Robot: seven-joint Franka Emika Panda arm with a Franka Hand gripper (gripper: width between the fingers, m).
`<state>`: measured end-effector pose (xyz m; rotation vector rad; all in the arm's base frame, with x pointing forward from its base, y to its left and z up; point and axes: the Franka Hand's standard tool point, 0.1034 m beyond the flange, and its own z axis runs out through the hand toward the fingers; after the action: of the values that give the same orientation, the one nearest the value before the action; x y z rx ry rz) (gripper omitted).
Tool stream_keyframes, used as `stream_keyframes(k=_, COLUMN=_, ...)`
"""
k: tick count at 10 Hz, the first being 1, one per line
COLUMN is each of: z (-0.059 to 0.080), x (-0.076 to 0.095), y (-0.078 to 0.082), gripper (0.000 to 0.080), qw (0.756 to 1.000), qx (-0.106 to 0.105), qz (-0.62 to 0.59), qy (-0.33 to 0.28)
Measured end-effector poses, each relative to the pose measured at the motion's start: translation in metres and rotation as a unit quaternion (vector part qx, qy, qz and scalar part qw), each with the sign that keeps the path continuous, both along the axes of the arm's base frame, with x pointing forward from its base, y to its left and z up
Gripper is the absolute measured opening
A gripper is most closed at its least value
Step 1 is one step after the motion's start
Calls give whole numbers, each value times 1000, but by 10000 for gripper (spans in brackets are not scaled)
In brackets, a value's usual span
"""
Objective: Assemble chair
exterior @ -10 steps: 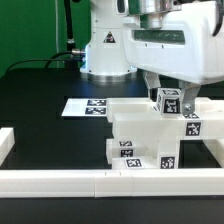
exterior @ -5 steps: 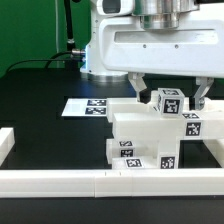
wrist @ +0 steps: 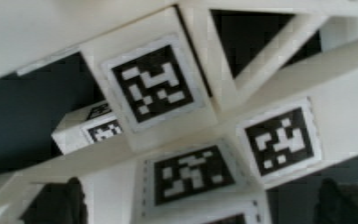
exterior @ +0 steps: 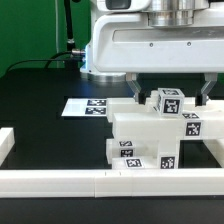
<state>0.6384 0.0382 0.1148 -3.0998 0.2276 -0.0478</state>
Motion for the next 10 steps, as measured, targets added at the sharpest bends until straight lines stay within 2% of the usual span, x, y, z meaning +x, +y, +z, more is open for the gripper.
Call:
stream_keyframes(k=3, z=-1, x=0, y=-3, gripper=649, qw=995, qx=-7, qz=99, qy=-5)
stream_keyframes(k=5, z=-1, x=0, y=-3, gripper=381, qw=994, qx=-7, qz=110, qy=-5)
stream_keyframes(k=6, z=-1, x=0, y=-3, gripper=381, qw=994, qx=-7, qz=110, qy=-5)
stream_keyframes(k=7, z=-1, x=0, y=-3, gripper=264, qw=994, qx=-6, qz=106, qy=-5)
stream_keyframes(k=10, z=-1, x=0, y=-3, gripper=266, qw=997, qx=-5, qz=71, qy=-4)
